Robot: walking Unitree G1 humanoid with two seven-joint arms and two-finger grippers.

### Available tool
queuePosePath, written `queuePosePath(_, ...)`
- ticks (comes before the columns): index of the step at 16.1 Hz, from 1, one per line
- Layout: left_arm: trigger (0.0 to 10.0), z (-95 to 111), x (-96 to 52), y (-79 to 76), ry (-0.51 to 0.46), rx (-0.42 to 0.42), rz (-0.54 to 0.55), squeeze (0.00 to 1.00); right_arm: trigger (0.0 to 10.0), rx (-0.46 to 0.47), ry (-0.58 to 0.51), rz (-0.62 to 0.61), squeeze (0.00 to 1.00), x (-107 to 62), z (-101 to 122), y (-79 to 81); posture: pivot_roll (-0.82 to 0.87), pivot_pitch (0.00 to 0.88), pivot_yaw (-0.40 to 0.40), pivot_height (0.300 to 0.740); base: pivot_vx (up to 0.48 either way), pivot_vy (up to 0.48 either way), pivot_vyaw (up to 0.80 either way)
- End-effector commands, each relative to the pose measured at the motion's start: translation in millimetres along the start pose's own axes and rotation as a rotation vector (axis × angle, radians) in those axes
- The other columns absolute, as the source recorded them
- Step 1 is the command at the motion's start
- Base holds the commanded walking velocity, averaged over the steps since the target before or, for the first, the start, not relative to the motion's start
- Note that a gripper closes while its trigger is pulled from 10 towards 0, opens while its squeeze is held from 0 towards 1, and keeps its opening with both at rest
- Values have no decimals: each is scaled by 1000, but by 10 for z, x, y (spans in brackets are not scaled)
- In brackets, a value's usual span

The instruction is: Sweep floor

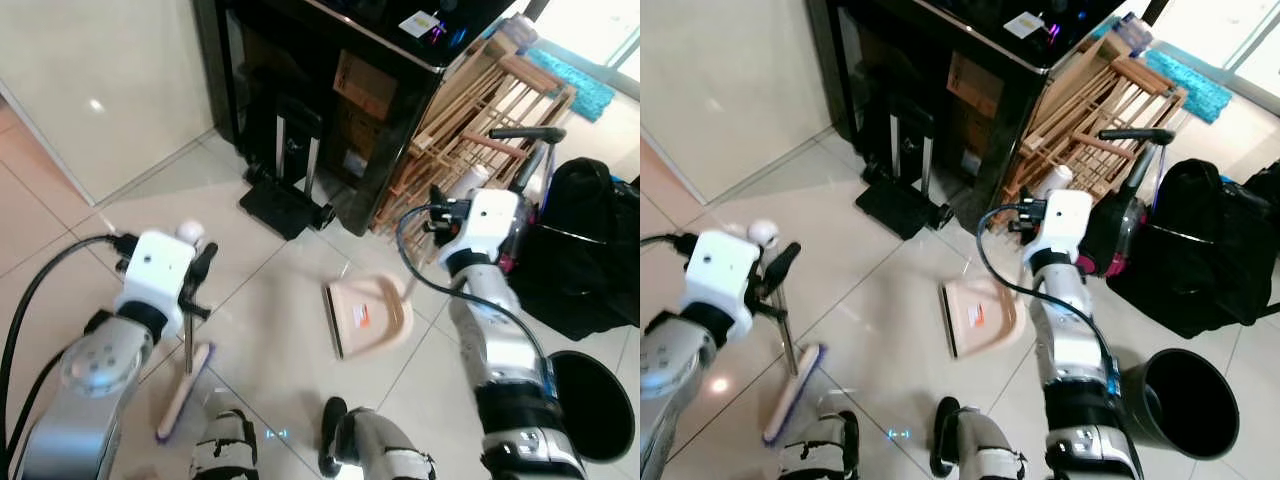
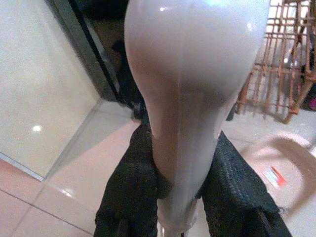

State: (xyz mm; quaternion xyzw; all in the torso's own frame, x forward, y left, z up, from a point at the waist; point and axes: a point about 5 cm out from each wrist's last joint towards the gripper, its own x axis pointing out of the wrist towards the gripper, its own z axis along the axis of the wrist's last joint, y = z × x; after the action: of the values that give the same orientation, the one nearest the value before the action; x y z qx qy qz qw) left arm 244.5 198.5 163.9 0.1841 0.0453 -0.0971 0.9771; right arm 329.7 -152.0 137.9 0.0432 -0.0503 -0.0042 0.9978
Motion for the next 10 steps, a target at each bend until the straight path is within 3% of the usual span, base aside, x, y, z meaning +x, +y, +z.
queuePosePath(1, 10000, 59, 10, 33, -24, 33, 23, 0, 10000, 5, 30, -28, 0, -31, 37, -32, 185, 157, -113, 740, 0, 0, 0)
queuePosePath(3, 10000, 238, 111, 146, -105, 113, 75, 0, 10000, 54, 43, -89, 0, -105, 124, -90, 177, 145, -109, 740, 0, 0, -800)
queuePosePath(5, 10000, 325, 184, 161, -141, 35, 105, 0, 10000, 85, 28, -126, 0, -162, 203, -142, 173, 138, -105, 740, 0, 0, -800)
queuePosePath(10, 10000, 225, 320, -203, -135, -56, 20, 0, 10000, 97, -30, -181, 0, -294, 342, -218, 130, 128, -81, 740, 0, 0, -800)
